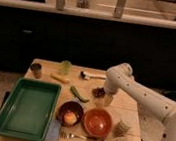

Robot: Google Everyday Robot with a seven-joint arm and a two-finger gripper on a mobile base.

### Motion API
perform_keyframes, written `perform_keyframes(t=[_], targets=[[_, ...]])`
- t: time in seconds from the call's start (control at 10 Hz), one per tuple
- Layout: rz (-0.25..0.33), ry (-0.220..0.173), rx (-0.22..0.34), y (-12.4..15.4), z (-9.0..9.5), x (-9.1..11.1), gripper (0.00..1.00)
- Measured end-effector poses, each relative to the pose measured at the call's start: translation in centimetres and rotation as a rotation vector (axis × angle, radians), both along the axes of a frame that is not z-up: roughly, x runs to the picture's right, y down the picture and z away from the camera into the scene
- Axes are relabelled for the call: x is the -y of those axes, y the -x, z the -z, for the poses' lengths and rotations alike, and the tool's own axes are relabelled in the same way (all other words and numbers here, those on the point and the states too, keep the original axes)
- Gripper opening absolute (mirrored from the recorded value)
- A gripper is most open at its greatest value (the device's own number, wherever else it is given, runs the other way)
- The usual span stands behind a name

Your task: Place grapes in tray

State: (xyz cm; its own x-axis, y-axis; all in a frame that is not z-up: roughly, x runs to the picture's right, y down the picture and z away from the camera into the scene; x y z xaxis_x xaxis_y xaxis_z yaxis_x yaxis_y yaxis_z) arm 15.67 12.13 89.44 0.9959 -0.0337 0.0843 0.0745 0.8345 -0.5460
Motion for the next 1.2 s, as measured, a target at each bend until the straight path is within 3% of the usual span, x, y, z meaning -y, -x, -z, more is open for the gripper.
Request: perform_keyframes(t=[0.5,0.8,1.2], targets=[[0.024,0.028,-0.013,0.4,-2.2,-0.1,0.78],[0.028,0.045,-0.034,0.1,-3.1,-0.4,0.52],[0.025,0.048,-0.044,-0.6,-3.1,-0.6,0.09]])
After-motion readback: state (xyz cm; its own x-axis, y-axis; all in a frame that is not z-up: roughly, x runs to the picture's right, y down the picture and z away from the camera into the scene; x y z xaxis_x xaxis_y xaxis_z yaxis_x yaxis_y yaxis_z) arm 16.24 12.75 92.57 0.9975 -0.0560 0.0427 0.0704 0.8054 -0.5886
